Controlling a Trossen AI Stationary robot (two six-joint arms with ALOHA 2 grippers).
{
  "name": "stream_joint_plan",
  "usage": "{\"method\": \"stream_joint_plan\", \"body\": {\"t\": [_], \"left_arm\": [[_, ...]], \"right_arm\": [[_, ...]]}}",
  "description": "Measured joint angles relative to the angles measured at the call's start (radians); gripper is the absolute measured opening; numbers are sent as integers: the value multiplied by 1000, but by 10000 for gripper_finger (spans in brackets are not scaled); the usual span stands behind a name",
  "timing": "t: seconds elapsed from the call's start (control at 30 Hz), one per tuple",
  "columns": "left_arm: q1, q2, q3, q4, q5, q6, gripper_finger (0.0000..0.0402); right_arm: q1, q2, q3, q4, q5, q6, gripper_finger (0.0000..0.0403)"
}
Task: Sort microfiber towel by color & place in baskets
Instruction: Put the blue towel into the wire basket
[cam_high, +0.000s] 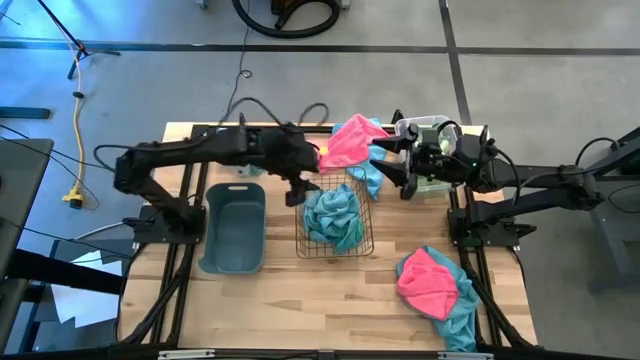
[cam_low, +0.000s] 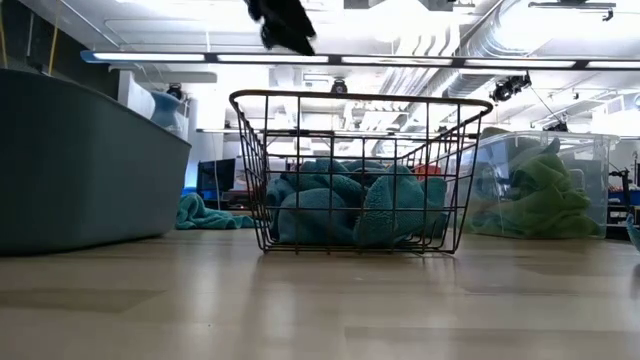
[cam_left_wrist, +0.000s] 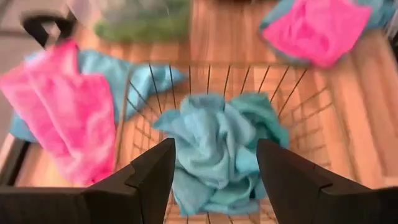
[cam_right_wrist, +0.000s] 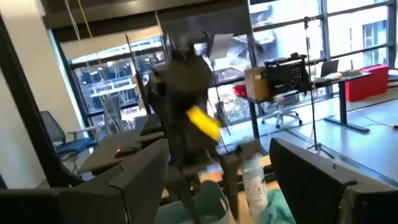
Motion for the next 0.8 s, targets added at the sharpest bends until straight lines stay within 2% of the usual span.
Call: {"method": "stream_joint_plan", "body": {"t": [0.2,0.5,0.63,0.8], "left_arm": [[-3,-169,-83,54,-2,-4,214],[-3,-404,-334,340,-5,-112,214],[-3,-472,-417,400,-57,-161,214],[-3,-508,-454,458,-81,-186,214]], "right_arm": [[0,18,0,3,3,-4,277],[0,44,0,53,3,-8,277],[0,51,0,57,3,-22,277],[0,52,0,77,3,-27,277]]}}
